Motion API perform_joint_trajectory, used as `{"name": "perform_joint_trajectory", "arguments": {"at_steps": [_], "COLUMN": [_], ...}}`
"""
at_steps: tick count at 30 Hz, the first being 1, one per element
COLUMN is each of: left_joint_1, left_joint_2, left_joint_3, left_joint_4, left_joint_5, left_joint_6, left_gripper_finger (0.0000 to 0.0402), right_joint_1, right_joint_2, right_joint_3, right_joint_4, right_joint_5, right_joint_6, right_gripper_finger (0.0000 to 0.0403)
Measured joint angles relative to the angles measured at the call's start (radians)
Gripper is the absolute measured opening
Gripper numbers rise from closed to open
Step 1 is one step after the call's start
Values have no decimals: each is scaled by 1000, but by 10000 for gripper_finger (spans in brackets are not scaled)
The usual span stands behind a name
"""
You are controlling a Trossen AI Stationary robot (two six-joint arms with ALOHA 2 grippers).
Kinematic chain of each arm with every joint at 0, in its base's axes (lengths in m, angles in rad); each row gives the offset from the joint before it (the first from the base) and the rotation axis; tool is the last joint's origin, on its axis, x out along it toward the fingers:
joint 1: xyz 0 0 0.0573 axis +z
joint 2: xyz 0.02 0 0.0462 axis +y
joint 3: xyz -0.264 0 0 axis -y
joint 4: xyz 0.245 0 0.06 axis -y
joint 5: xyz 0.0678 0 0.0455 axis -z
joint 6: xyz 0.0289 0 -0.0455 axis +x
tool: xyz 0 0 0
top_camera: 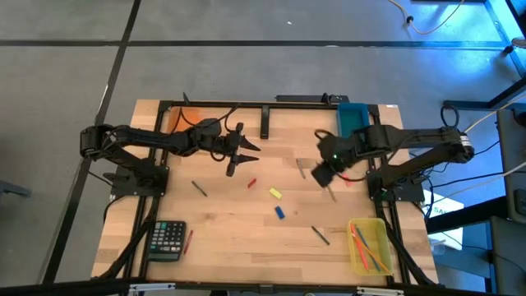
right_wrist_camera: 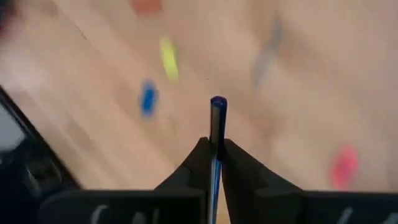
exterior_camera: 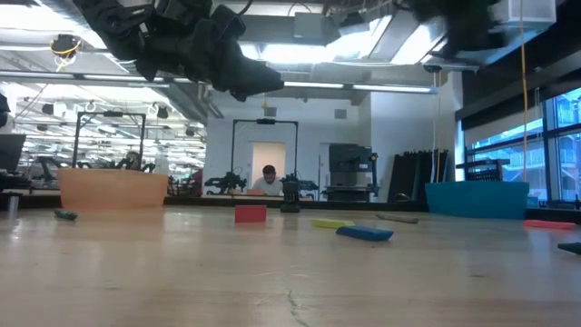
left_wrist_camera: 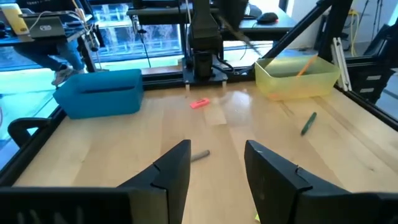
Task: Sort crayons/erasers/pens/pencils in bins
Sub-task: Put the black pencil into the yellow bin
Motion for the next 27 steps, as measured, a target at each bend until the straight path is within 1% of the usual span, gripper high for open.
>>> {"name": "perform_joint_trajectory", "arguments": {"at_steps": [2, 5, 8, 11, 14, 18, 23, 25, 27], "left_joint_1": [0, 0, 0, 0, 0, 0, 0, 0, 0], "left_joint_2": [0, 0, 0, 0, 0, 0, 0, 0, 0], "left_joint_3": [0, 0, 0, 0, 0, 0, 0, 0, 0], "left_joint_4": [0, 1, 0, 0, 0, 0, 1, 1, 1], "left_joint_5": [0, 0, 0, 1, 1, 1, 1, 2, 2], "left_joint_6": [1, 6, 8, 9, 9, 9, 9, 9, 9], "left_gripper_finger": [142, 142, 142, 142, 142, 142, 142, 142, 142], "right_joint_1": [36, 109, 195, 283, 373, 484, 571, 593, 600], "right_joint_2": [0, 2, 3, 3, 3, 4, 4, 4, 4], "right_joint_3": [-3, -24, -60, -108, -173, -266, -372, -411, -453], "right_joint_4": [-122, -216, -216, -196, -125, 35, 159, 197, 272], "right_joint_5": [-62, -128, -179, -205, -245, -345, -487, -496, -473], "right_joint_6": [105, 251, 365, 500, 648, 836, 907, 913, 912], "right_gripper_finger": [27, 27, 27, 27, 27, 27, 31, 35, 40]}}
